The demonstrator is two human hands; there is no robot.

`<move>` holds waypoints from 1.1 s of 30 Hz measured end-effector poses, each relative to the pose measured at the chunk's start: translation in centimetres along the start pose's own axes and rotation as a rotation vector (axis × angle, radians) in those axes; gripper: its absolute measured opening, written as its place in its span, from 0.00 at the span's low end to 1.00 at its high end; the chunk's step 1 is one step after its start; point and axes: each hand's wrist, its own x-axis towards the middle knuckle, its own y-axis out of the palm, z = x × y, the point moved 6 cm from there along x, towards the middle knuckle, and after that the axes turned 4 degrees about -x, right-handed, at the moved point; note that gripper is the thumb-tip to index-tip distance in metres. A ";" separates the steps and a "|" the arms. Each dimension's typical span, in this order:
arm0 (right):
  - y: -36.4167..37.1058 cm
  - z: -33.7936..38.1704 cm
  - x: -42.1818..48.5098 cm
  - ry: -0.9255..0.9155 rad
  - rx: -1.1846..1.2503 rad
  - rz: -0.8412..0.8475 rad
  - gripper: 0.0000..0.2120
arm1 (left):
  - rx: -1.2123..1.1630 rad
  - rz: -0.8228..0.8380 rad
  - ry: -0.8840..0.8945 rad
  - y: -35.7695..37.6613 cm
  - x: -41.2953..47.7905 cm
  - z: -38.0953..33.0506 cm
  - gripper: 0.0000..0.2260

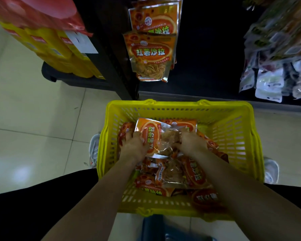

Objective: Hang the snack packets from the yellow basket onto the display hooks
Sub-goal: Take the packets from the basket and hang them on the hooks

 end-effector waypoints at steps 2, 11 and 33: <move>0.2 -0.6 -0.3 -0.019 -0.080 0.031 0.29 | -0.045 0.005 -0.022 0.4 -0.1 0.1 0.30; -3.5 -2.4 -2.7 -0.140 -0.200 0.034 0.27 | -0.201 -0.150 0.073 -2.8 -1.5 -2.3 0.13; -12.1 -4.2 -10.7 -0.261 0.067 -0.066 0.09 | -0.055 -0.249 0.488 -13.8 -12.1 -12.2 0.10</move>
